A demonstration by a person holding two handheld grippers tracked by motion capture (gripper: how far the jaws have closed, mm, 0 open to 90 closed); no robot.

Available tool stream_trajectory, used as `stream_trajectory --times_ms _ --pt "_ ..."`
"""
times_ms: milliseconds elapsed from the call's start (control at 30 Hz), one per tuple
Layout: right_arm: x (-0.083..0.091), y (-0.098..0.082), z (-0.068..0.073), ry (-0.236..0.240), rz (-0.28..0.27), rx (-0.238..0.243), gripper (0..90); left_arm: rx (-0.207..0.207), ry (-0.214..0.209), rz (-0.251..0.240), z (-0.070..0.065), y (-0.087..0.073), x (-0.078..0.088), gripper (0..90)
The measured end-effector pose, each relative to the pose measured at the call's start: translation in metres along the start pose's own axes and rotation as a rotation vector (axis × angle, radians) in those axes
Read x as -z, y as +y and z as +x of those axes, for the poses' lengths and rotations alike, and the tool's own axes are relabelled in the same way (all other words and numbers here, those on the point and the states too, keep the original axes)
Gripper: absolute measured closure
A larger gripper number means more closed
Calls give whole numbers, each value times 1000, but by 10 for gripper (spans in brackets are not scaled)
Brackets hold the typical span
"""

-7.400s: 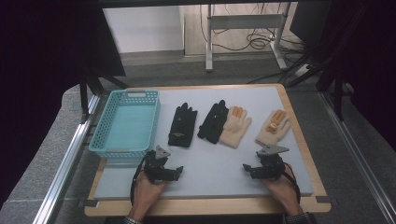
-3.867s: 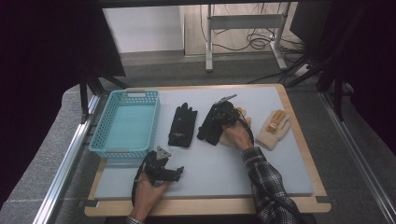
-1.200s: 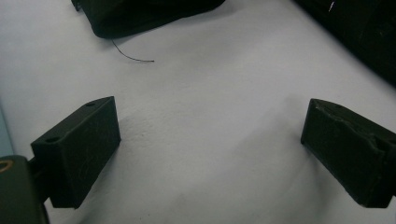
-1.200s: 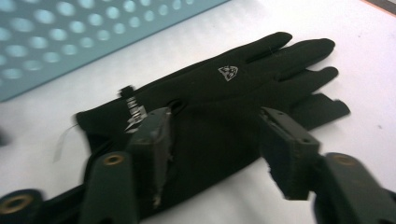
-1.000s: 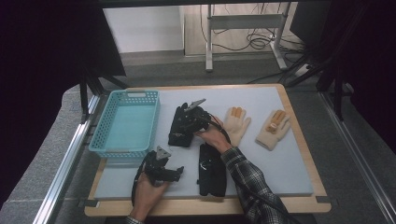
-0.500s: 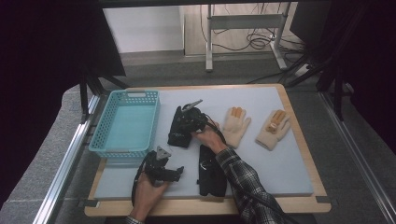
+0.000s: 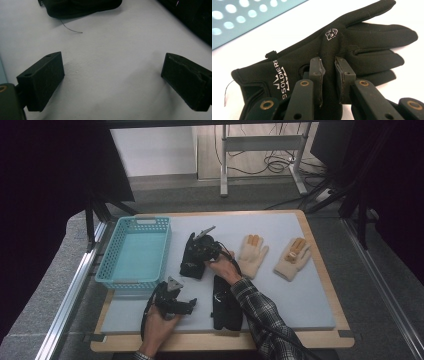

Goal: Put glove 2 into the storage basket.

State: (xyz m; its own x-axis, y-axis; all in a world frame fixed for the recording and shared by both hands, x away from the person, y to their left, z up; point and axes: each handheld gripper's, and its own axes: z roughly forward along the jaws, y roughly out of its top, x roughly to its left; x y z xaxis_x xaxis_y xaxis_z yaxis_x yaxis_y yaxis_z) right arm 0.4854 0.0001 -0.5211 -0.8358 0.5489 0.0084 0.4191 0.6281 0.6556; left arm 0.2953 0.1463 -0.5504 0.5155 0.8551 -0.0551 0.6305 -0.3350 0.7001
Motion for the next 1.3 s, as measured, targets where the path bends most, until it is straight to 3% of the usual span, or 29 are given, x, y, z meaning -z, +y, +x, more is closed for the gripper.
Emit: stream_trajectory --times_ms 367,767,867,900,933,967,1000,1167,1233,1300 --pt "47 4 3 23 -72 7 764 0 0 0 0 0 0 48" --pt "119 -7 18 47 -157 43 764 -3 2 1 0 0 0 49" --pt "141 -17 27 53 -172 56 763 -1 2 -1 0 0 0 48" --pt "141 -17 27 53 -172 56 763 -1 2 -1 0 0 0 48" --pt "155 -25 33 59 -181 60 763 1 1 -2 0 0 0 49" --pt "155 -25 33 59 -181 60 763 1 1 -2 0 0 0 48" --pt "167 -34 38 63 -186 57 762 1 2 -2 0 0 0 49" --pt "182 -56 47 58 -181 55 761 1 0 -1 0 0 0 48" --pt "188 -76 55 62 -169 50 759 3 1 -2 0 0 0 49" --pt "188 -85 58 67 -167 43 759 0 0 1 0 0 0 48"
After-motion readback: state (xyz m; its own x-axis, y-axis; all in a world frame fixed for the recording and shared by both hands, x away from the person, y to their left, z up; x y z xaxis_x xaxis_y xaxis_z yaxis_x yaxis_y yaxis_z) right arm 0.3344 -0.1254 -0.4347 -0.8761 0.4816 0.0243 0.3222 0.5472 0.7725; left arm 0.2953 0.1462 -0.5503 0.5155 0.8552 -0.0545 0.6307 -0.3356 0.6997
